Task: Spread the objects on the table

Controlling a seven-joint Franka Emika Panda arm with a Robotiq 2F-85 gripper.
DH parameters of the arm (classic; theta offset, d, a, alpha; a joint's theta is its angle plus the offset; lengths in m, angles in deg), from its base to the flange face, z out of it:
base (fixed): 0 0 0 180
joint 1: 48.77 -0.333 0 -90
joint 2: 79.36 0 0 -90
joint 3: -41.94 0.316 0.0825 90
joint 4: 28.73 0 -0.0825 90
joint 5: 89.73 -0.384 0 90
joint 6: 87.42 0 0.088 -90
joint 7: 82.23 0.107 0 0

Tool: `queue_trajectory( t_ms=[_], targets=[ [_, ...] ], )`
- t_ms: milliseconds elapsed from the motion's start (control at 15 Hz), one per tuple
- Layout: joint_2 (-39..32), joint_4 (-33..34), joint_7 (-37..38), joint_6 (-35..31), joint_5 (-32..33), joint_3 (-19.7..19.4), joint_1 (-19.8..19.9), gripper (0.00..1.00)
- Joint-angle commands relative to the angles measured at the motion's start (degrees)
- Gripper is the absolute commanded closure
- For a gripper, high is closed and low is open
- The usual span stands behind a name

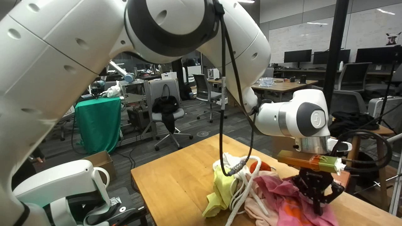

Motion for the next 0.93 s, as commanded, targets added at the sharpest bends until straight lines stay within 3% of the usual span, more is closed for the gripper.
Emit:
queue_trajectory(
  t_ms=[0,400,867],
  targets=[
    [1.56,-1.82,5.88,-5.44,4.73,-4.66,-2.71,0.95],
    [0.06,-1.10,20.10,-11.98,14.06,-14.32,-6.96,0.96],
    [-1.60,2.11,37.17,-12.79,17.58,-22.06,-8.34,0.95]
  ],
)
